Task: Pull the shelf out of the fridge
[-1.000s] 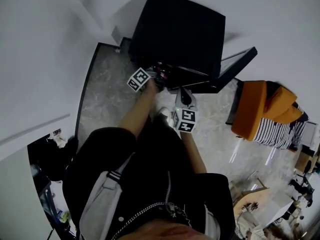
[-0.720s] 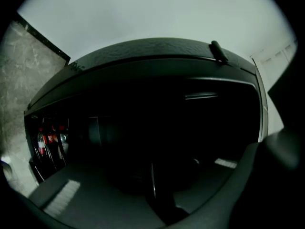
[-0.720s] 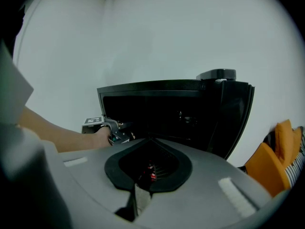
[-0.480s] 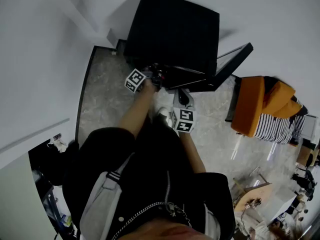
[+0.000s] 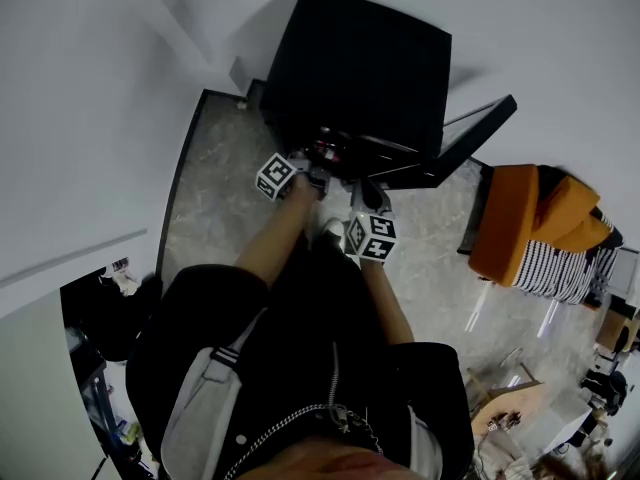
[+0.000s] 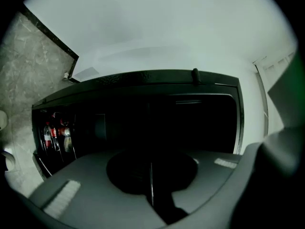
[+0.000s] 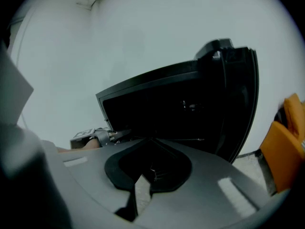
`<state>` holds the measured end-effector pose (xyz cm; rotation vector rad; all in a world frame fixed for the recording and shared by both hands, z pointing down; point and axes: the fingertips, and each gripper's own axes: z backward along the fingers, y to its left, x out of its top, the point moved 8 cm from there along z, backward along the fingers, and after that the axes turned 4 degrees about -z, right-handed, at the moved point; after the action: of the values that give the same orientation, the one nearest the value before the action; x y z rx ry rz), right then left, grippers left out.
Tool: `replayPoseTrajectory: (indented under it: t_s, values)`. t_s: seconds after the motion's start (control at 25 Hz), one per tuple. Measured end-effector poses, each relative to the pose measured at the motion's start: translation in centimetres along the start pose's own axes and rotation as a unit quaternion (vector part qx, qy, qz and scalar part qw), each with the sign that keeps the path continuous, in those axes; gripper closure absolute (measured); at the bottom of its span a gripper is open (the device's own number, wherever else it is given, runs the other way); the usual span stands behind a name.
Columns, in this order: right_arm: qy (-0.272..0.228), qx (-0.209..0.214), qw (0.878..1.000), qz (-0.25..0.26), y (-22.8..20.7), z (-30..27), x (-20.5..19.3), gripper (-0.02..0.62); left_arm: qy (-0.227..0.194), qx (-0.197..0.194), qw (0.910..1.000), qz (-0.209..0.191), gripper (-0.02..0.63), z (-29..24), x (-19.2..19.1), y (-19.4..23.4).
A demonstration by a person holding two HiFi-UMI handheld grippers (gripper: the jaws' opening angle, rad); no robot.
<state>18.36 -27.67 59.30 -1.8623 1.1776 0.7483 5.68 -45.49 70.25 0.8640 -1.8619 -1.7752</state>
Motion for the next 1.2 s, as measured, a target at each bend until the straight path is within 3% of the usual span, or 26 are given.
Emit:
replayPoseTrajectory:
  t_s: [0.08,0.16,0.24,0.36,0.48,0.6,0.68,0.84,0.92,1.2]
  values:
    - [0.0,0.007,0.999,-0.047,-0.8,-0.4,-0.6,0.592,0.002,0.0,1.0,0.0,0.571,0.7,-0.1,0.0]
    - [-0.001,0.02,0.99,-0.14,-2.1,-1.0,-1.5,0.592,0.003,0.002,1.0,0.005,0.571,1.5,-0.2,0.1]
    - [-0.004,0.019,0.97,-0.243,-3.7,-1.4,-2.5,0.592,0.005,0.008,0.9999,0.009,0.571,2.2,-0.3,0.1]
    - [-0.036,0.021,0.935,-0.351,-6.1,-1.9,-3.7,0.592,0.011,0.012,0.9999,0.006,0.571,2.8,-0.3,0.1]
    - [-0.079,0.05,0.903,-0.42,-7.8,-2.5,-4.6,0.583,0.016,0.008,0.9998,0.006,0.57,3.1,-0.4,0.2]
    - [-0.103,0.064,0.864,-0.488,-9.2,-3.2,-5.4,0.512,0.026,-0.001,0.9997,-0.004,0.568,3.0,0.0,0.3]
    - [-0.115,0.071,0.847,-0.513,-9.6,-3.7,-5.5,0.486,0.022,-0.005,0.9997,-0.003,0.552,3.0,0.6,0.6]
    - [-0.127,0.086,0.838,-0.524,-10.2,-5.3,-5.1,0.474,0.014,-0.012,0.9998,0.004,0.535,2.2,2.0,0.9]
    - [-0.142,0.091,0.827,-0.537,-10.8,-5.9,-4.9,0.457,0.017,-0.013,0.9998,0.005,0.534,1.6,2.3,0.8]
    - [-0.166,0.085,0.807,-0.56,-11.7,-7.6,-3.8,0.489,0.02,-0.012,0.9997,0.012,0.574,0.1,3.3,0.6]
